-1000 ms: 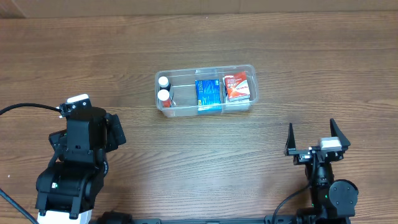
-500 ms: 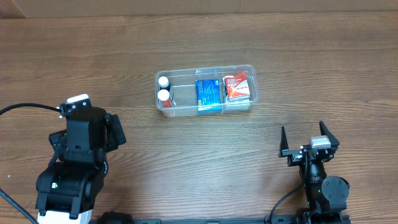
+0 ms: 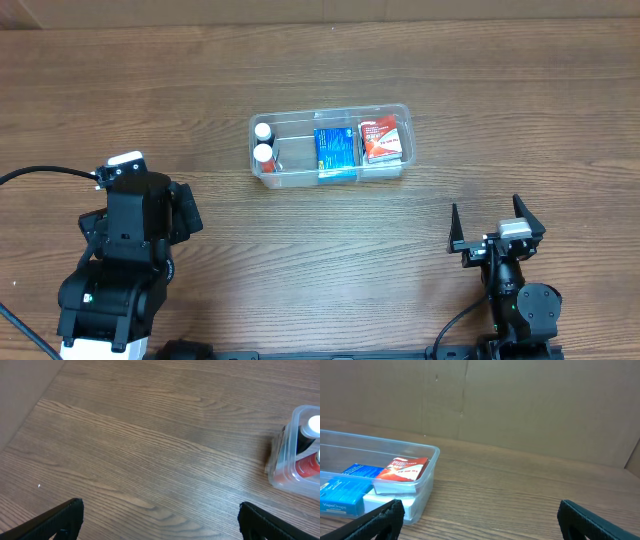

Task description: Pack container

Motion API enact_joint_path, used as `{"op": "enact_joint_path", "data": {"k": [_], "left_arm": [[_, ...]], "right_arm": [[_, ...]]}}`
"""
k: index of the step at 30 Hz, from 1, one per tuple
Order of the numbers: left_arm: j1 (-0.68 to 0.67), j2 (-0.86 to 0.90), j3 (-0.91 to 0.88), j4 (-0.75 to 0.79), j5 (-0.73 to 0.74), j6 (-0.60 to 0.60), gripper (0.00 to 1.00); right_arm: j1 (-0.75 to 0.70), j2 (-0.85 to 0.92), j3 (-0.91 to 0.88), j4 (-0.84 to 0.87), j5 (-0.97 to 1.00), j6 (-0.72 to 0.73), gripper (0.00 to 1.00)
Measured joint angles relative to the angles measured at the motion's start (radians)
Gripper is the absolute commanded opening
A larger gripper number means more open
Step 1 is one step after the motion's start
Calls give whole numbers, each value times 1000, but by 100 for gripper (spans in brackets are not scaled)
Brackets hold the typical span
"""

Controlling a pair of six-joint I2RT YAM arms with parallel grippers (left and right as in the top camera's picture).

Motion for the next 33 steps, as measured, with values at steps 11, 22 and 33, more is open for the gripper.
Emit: {"op": "enact_joint_path", "data": {"k": [11,22,33], "left_arm": [[0,0,0,0,0,0,100],[192,-204,-208,391,349,195,100],[217,-602,-821,1014,521,399,100]], "right_arm": [[0,0,0,0,0,3,100],[0,0,0,1,0,3,100],[0,0,0,0,-1,3,100]]}}
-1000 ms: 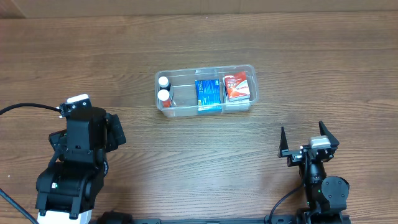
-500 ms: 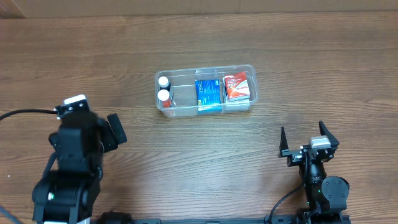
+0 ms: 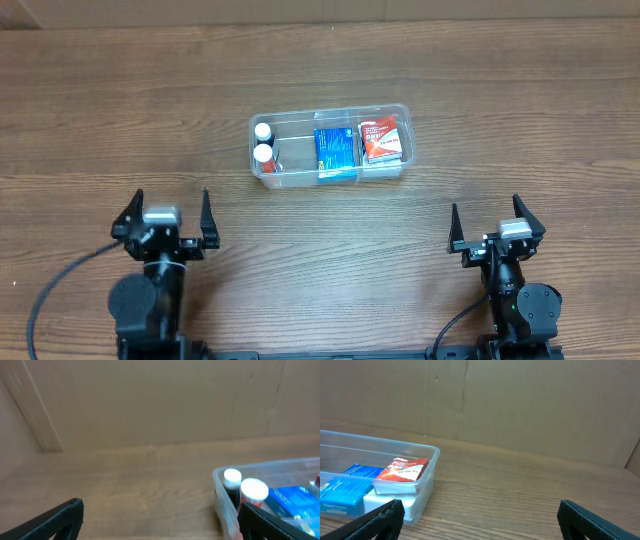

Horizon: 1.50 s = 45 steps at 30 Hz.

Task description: Pack container

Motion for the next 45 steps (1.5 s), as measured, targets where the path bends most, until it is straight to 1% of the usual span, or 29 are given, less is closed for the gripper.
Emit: {"op": "enact_joint_path", "data": {"k": [3,6,9,11,13,45], "left_arm": [[6,-79,-125,121,4,11,100],[6,-142,-206,164,5,23,100],[6,-196,-235,120,5,29,100],[6,-250,-236,2,6,43,100],[6,-259,-238,-37,8,45,100],[6,-265,-238,-36,8,45,100]], "right_arm": [[0,0,0,0,0,0,100],[0,0,0,-1,0,0,100],[0,0,0,0,0,0,100],[0,0,0,0,0,0,100],[0,0,0,0,0,0,100],[0,0,0,-1,0,0,100]]}}
